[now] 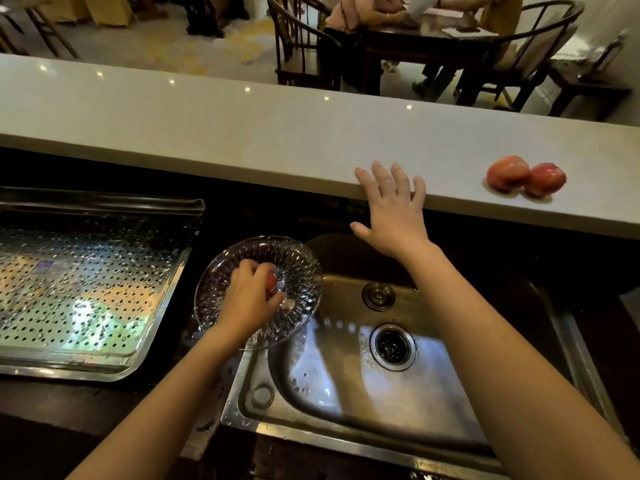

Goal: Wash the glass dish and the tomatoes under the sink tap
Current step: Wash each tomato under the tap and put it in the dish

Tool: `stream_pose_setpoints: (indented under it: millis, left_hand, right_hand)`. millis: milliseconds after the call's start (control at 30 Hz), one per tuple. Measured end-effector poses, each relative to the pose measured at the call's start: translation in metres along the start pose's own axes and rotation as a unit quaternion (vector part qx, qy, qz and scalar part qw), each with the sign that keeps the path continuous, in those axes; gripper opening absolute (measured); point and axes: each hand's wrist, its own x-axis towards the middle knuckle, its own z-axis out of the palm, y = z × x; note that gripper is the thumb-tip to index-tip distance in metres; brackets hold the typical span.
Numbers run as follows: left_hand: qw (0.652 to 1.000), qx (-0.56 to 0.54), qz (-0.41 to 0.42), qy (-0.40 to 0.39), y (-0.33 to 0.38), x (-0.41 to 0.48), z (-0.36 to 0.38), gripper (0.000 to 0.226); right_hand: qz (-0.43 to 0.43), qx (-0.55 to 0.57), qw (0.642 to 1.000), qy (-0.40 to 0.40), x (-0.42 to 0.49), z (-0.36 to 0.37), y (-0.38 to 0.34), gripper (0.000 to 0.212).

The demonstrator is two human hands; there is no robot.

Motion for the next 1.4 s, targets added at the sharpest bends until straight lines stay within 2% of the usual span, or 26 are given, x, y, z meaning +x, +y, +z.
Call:
stream_pose_setpoints:
  millis: [200, 333, 433, 500, 700, 800, 933, 1067, 1200, 1400]
  left_hand:
    - [0.986, 0.011, 0.166, -0.027, 0.093, 0.030, -0.056, 0.035]
    - [0.974, -0.031, 0.223, -0.035, 0.146, 0.046, -0.084, 0.028]
    - [0.964, -0.073, 0.254, -0.035, 0.180, 0.062, -0.088, 0.030]
    - [0.961, -0.091, 0.260, -0.029, 0.204, 0.074, -0.080, 0.034]
    - [0.953, -0.121, 0.273, -0.043, 0.278, 0.099, -0.026, 0.066]
    - [0.951, -0.129, 0.274, -0.063, 0.307, 0.106, -0.002, 0.080]
    - [0.949, -0.122, 0.278, -0.081, 0.330, 0.114, 0.021, 0.087]
    - [0.952, -0.103, 0.283, -0.062, 0.334, 0.121, 0.035, 0.075]
    - [0.953, -0.129, 0.272, -0.043, 0.333, 0.124, 0.040, 0.056]
    - [0.941, -0.169, 0.292, -0.029, 0.323, 0.101, 0.036, 0.053]
  right_hand:
    - [-0.017, 0.050, 0.996, -0.078, 0.000, -0.026, 0.008, 0.079]
    - [-0.014, 0.140, 0.984, -0.110, -0.013, -0.056, 0.026, 0.063]
    - [0.028, 0.201, 0.977, -0.068, -0.035, -0.073, 0.048, 0.049]
    - [0.085, 0.214, 0.973, -0.024, -0.052, -0.082, 0.066, 0.043]
    - [0.295, 0.168, 0.933, 0.118, -0.090, -0.083, 0.118, 0.021]
    - [0.366, 0.129, 0.910, 0.146, -0.097, -0.071, 0.137, 0.036]
    - [0.365, 0.117, 0.922, 0.053, -0.098, -0.051, 0.154, 0.072]
    - [0.335, 0.087, 0.938, -0.014, -0.095, -0.029, 0.162, 0.090]
    - [0.320, 0.092, 0.943, -0.011, -0.099, -0.020, 0.166, 0.100]
    - [0.301, 0.111, 0.947, -0.018, -0.106, -0.022, 0.172, 0.099]
